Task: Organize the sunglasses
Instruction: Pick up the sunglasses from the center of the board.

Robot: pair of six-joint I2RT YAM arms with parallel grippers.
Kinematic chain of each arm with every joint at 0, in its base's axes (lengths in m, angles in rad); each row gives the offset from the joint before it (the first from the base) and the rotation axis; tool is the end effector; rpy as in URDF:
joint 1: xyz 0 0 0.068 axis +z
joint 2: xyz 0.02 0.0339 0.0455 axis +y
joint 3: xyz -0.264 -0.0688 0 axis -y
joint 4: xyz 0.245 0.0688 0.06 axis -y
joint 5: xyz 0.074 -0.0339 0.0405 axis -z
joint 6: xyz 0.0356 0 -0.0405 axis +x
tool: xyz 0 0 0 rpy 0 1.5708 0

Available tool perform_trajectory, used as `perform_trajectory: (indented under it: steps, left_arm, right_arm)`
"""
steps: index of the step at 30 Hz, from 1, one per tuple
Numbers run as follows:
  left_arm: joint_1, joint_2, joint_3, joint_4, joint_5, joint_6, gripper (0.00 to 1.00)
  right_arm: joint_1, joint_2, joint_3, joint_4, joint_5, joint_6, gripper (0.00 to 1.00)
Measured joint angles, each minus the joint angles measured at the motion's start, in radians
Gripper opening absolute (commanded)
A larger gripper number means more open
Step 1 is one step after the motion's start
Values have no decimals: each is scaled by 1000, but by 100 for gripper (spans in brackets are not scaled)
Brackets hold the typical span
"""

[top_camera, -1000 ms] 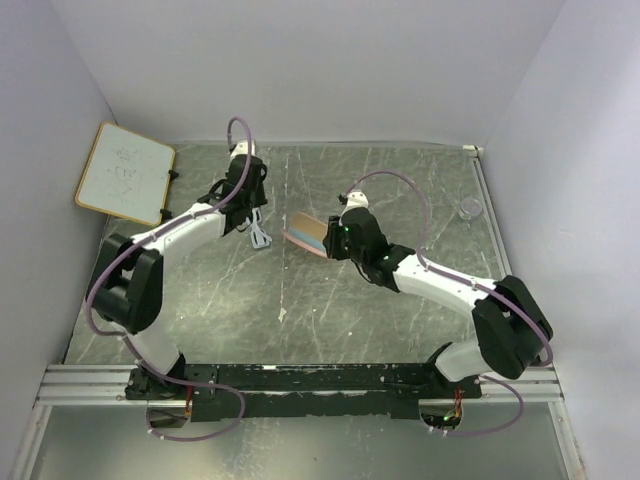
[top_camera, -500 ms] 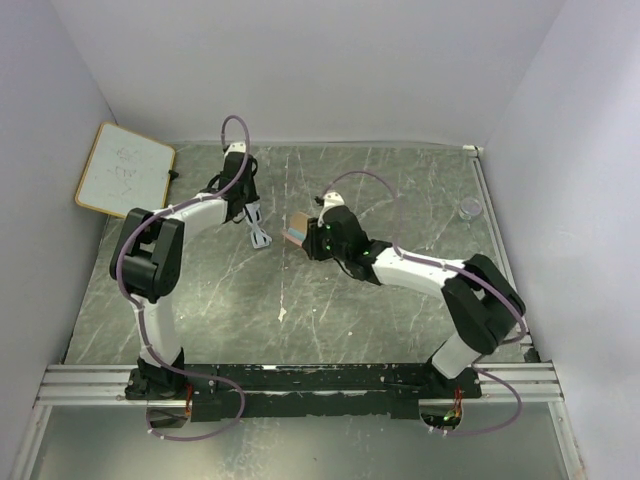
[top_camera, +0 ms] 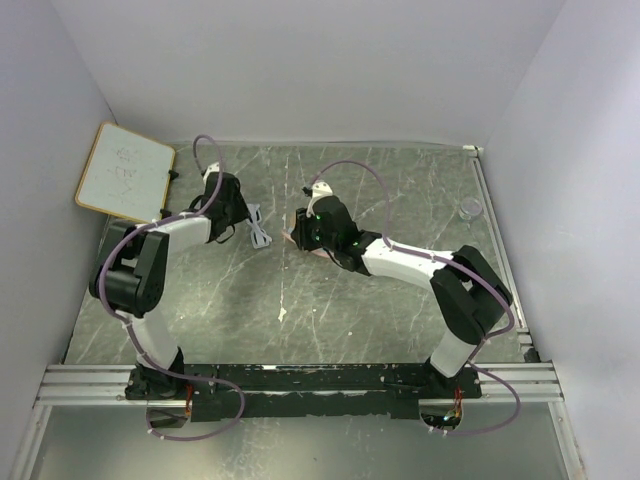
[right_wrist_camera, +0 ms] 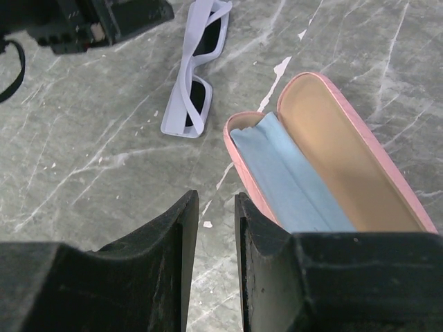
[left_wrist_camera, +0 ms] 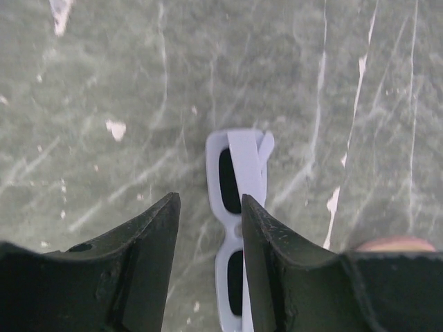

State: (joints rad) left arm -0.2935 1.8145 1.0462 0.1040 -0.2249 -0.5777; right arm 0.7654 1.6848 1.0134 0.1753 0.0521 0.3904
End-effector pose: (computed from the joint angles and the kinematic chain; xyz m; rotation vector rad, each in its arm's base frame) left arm 0.3729 -0.1044 0.1756 -0.4356 2.1821 -0.2292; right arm 0.2721 0.2588 0.2182 -0.3649 2.1010 0.6475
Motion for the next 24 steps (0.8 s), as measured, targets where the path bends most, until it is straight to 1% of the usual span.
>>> perform_trajectory:
  steps: [3, 6, 16, 24]
  left_arm:
    - [-2, -46, -70, 28, 43, -26, 51]
    - [-6, -77, -102, 49, 72, -45, 51]
    - [-11, -77, -103, 118, 155, -85, 50]
    - [-11, -54, -116, 133, 190, -112, 49]
  right_arm:
    - [0, 0, -3, 3, 2, 0, 27]
    - [0, -8, -30, 7, 8, 0, 28]
    - [0, -21, -57, 0, 27, 0, 27]
    - [0, -31, -60, 0, 35, 0, 27]
